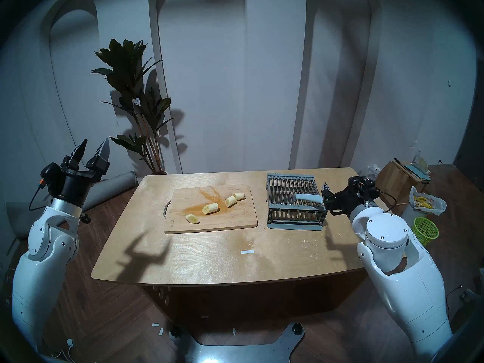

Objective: Cut the banana into four pieces on the cutting board

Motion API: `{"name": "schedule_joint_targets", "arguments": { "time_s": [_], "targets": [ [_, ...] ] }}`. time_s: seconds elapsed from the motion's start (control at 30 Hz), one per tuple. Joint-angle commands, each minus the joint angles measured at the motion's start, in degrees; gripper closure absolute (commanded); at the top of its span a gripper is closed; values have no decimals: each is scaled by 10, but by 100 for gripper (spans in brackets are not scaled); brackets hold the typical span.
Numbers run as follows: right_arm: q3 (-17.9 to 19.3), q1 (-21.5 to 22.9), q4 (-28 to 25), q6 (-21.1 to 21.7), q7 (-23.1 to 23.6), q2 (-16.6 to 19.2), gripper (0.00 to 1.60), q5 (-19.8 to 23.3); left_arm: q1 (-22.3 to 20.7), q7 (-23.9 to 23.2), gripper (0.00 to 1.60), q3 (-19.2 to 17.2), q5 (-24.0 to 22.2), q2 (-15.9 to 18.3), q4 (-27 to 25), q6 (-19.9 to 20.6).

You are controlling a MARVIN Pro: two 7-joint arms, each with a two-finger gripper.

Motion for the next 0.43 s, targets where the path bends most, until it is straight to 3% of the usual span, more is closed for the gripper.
{"name": "schedule_joint_targets", "arguments": {
  "time_s": [0.0, 0.3, 0.4],
  "targets": [
    [18, -35, -19, -65, 17, 6, 0, -9, 38, 33, 0, -23, 36, 23, -48, 43],
    [32, -77, -11, -149, 70, -12, 0, 21, 81, 103, 0, -50, 89, 35, -120, 144],
    [33, -81, -9, -160, 76, -13, 0, 24, 86, 112, 0, -53, 93, 35, -128, 156]
  ]
}}
